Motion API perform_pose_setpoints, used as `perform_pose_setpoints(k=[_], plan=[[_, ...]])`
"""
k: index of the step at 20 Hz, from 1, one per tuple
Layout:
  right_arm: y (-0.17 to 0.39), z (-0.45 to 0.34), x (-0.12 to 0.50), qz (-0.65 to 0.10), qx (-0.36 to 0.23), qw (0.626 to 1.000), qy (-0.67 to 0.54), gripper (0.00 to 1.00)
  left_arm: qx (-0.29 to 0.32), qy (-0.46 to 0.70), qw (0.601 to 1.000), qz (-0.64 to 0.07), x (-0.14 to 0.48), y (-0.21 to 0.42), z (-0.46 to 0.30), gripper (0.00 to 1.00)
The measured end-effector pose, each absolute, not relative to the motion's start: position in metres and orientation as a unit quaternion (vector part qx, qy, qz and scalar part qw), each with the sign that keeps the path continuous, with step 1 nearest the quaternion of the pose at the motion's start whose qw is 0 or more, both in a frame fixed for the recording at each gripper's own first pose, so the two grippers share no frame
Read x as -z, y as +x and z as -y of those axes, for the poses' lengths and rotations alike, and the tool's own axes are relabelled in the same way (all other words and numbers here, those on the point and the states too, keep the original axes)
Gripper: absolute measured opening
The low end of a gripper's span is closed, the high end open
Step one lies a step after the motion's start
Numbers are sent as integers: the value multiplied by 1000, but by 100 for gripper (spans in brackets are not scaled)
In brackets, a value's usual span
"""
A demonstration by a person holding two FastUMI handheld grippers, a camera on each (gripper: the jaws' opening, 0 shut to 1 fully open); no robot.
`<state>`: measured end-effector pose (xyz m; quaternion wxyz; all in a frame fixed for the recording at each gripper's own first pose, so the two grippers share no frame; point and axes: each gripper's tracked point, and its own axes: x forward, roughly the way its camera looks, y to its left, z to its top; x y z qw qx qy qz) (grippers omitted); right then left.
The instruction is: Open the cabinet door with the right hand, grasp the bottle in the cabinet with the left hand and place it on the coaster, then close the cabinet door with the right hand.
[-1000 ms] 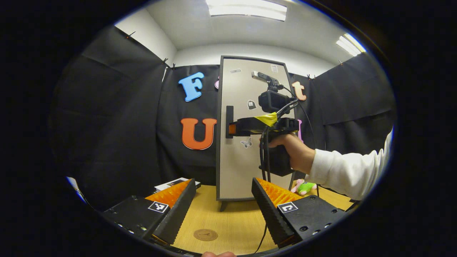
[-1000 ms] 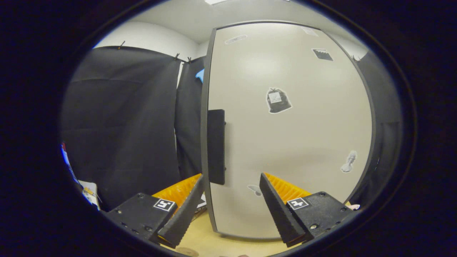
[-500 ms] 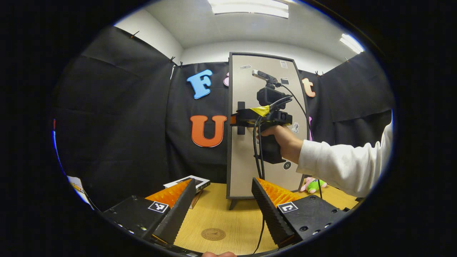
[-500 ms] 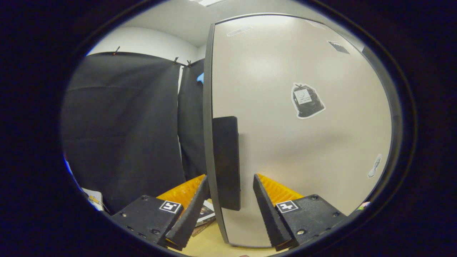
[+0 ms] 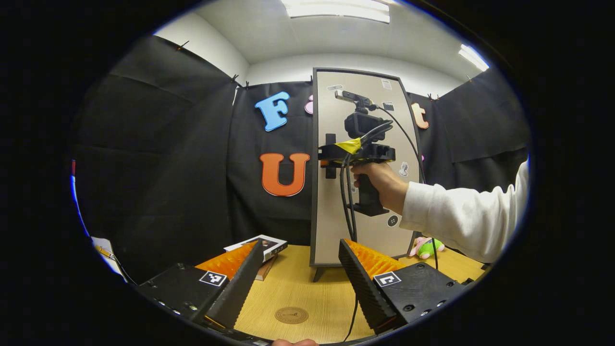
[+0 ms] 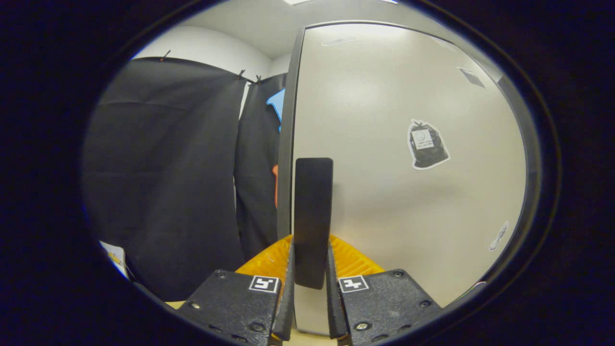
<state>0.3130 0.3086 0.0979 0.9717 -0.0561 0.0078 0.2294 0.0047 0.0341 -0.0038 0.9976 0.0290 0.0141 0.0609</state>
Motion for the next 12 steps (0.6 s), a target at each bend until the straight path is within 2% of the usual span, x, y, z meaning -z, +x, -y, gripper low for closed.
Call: perform_pose_setpoints(k=[2,4,12], plan=[[314,-310,-97,-10,-238,969,-62,22,-60,25,998,-13,3,5,-34,95],[313,-309,-96,-16,-238,969,-69,16,-58,23,998,-13,2,3,-32,95],[285,-304,-98,-22,-285,956,-69,16,-46,22,999,-8,1,-5,-24,95]])
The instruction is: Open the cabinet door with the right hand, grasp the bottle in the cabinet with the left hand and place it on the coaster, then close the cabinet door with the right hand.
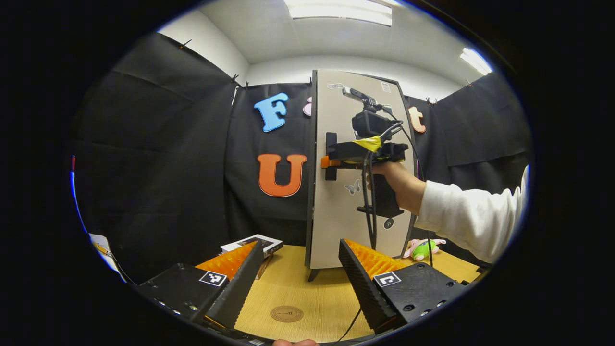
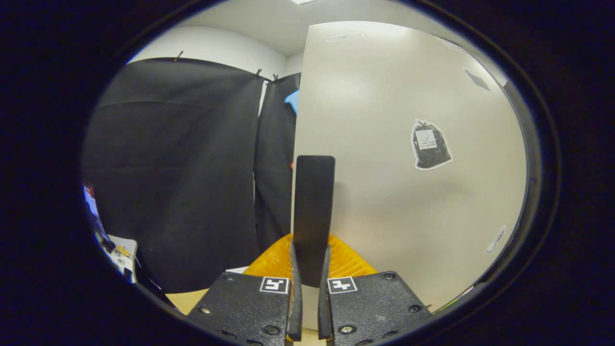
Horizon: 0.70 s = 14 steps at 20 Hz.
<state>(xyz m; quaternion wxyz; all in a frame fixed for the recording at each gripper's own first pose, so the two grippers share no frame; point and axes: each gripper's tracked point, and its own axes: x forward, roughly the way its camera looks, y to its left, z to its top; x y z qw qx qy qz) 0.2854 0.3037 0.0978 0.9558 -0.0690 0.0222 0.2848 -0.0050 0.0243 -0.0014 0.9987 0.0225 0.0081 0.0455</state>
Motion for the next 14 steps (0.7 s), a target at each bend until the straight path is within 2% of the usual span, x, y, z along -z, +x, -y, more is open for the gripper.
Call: perform_pose_setpoints(k=[8,14], plan=[[244,-286,-101,-13,-309,949,-64,16,-27,20,999,-10,4,-18,-14,95],[224,-265,-103,-7,-305,950,-62,16,-7,17,1000,-9,3,-20,-1,95]])
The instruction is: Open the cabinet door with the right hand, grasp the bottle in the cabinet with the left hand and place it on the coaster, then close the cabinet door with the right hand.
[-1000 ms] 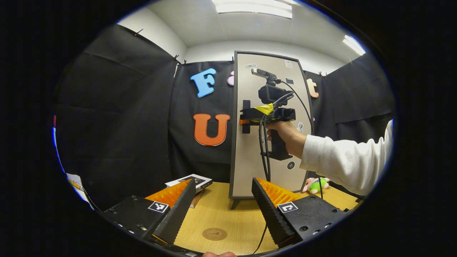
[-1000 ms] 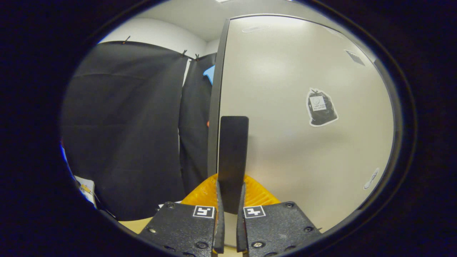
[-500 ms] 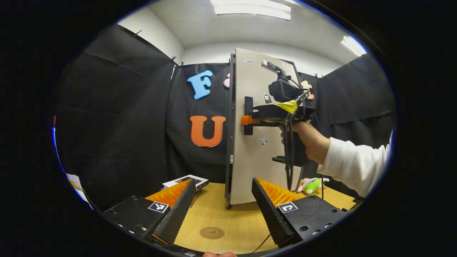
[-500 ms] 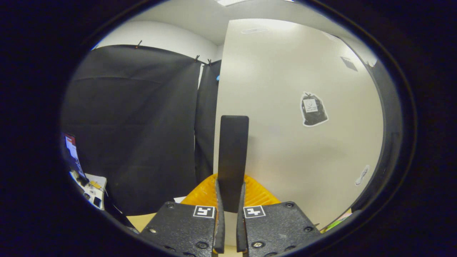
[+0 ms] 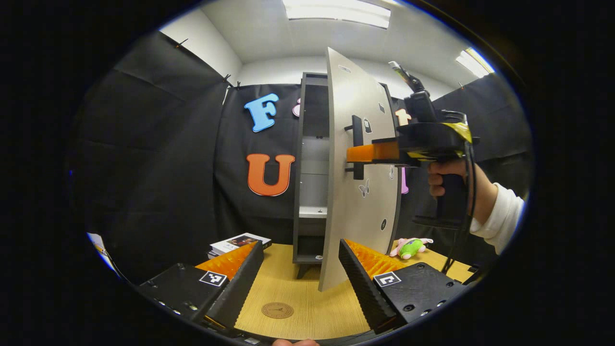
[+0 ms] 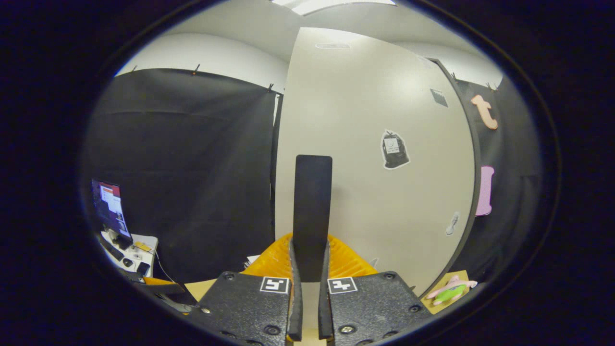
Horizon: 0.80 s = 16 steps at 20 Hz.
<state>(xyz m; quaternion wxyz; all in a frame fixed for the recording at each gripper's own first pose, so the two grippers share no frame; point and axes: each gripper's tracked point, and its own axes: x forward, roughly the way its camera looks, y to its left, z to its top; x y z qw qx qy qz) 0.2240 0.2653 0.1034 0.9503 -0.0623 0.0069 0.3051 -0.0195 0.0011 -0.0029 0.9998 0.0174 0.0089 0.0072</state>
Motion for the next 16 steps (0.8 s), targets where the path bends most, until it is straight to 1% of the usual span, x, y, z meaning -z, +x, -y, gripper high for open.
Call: perform_pose_setpoints(k=[7,10,11,15,16], plan=[[210,-234,-106,-11,-273,960,-61,16,29,20,999,-6,4,-15,22,95],[209,-220,-107,-7,-239,970,-55,14,42,24,999,-6,3,-15,32,95],[207,-214,-107,-6,-225,973,-56,16,47,25,999,-6,3,-15,35,95],[209,-206,-109,-1,-185,981,-62,15,65,27,998,-9,4,-17,49,95],[210,-205,-110,1,-178,982,-64,13,68,28,997,-10,5,-17,51,95]])
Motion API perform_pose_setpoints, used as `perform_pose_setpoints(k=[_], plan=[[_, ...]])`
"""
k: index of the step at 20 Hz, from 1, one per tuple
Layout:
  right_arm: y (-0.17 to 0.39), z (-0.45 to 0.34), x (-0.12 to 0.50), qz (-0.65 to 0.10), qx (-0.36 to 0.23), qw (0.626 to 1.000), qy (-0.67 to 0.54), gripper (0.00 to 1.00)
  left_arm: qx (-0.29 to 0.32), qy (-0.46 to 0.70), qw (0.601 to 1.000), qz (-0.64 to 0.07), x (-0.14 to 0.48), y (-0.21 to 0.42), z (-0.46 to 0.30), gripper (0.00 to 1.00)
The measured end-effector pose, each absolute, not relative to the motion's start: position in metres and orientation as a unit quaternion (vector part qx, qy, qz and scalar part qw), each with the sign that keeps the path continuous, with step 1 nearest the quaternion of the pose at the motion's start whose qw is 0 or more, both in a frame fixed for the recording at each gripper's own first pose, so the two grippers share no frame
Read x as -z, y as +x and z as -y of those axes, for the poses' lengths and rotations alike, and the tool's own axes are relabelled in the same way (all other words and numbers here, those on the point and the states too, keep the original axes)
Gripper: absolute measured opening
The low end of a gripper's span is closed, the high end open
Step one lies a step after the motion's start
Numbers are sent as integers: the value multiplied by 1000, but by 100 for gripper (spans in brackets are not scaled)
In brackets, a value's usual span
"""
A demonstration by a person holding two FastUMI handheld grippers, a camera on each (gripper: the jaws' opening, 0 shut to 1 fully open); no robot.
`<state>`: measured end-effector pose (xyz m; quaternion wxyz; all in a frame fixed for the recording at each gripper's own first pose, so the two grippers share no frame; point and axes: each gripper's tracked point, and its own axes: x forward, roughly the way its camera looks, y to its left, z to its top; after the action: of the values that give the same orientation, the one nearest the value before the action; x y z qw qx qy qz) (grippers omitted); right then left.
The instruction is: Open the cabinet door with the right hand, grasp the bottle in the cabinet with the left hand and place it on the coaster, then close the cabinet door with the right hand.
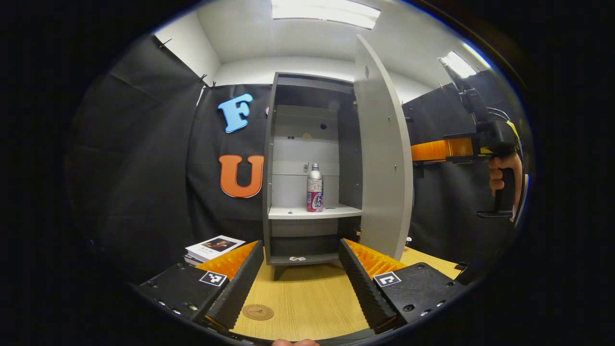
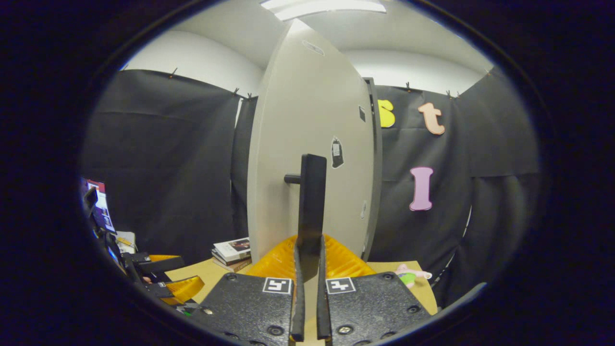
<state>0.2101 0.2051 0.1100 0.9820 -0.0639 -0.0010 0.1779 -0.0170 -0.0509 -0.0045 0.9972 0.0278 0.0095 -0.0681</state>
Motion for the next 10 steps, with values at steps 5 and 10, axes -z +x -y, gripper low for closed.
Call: perform_pose_setpoints(k=[5,10], plan=[[212,-199,-110,2,-142,988,-59,10,75,28,997,-11,7,-19,58,95],[217,-189,-111,5,-73,995,-70,6,71,21,997,-18,11,-23,57,95]])
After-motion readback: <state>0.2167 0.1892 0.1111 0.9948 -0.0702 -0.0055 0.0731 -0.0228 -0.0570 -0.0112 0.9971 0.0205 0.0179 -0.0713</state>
